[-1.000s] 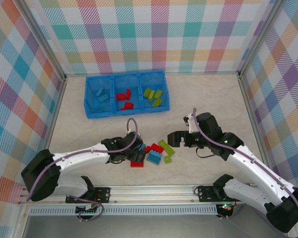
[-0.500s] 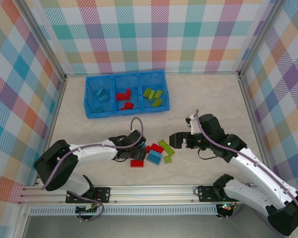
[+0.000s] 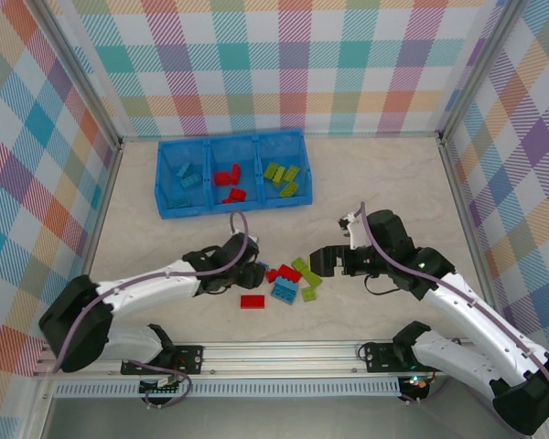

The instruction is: Sort the legos into containers by color

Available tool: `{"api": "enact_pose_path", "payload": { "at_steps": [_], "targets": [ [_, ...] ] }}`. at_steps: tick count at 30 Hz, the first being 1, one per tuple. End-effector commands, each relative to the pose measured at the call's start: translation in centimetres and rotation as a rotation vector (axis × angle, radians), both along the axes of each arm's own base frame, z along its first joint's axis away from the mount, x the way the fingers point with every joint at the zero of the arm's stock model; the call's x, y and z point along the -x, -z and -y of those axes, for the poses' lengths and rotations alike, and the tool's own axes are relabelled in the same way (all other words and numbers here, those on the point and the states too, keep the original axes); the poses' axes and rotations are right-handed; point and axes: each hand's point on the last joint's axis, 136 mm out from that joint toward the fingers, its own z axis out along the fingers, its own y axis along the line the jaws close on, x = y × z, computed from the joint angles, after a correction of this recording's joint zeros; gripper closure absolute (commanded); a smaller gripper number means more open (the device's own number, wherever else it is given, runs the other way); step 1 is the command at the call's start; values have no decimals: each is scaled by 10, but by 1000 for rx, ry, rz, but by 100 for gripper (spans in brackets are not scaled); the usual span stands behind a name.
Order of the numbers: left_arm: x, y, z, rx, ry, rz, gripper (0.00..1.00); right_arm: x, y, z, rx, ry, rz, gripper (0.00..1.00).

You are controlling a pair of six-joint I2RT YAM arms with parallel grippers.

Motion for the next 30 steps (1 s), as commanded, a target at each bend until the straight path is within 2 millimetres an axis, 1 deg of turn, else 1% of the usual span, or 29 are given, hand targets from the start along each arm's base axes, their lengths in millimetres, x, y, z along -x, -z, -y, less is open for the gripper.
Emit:
{"api": "enact_pose_path", "payload": {
  "at_steps": [1,4,6,8,10,12,14,16,19,21,23,24,26,29,30],
  "targets": [
    [-36,-52,-20,8,-74,128,43,11,-12,-16,-72,-111,1,0],
    [-76,-92,-46,62,-186,214,43,11,-6,-16,-46,-113,-13,1],
    [-102,-112,-66,77,-263,258,42,13,-5,-16,-36,-119,-23,1],
    [-128,-126,-87,68,-328,285,42,14,-3,-15,-24,-119,-29,1],
    [-155,-134,-110,73,-406,291,42,14,-1,-12,-9,-109,-34,1],
    [-179,-134,-130,87,-472,279,42,14,-2,-11,-4,-101,-32,1],
    [-205,-125,-148,100,-529,254,42,14,-2,-9,-3,-92,-33,1],
    [-229,-109,-166,107,-588,210,42,15,-4,-7,-7,-86,-27,1],
    [-256,-83,-188,163,-666,144,42,18,-6,-4,0,-78,-27,1],
    [-269,-70,-192,204,-678,104,42,19,-7,-1,7,-69,-24,1],
    [-277,-64,-189,222,-667,75,38,20,-6,1,11,-61,-26,1],
    [-279,-63,-187,229,-660,63,34,21,-6,3,12,-57,-27,1],
    [-279,-64,-185,237,-657,59,27,22,-5,4,17,-48,-29,1],
    [-275,-76,-186,248,-659,83,21,20,-2,6,31,-35,-33,1],
    [-273,-83,-186,252,-658,97,19,19,0,6,36,-32,-36,1]
  ]
}}
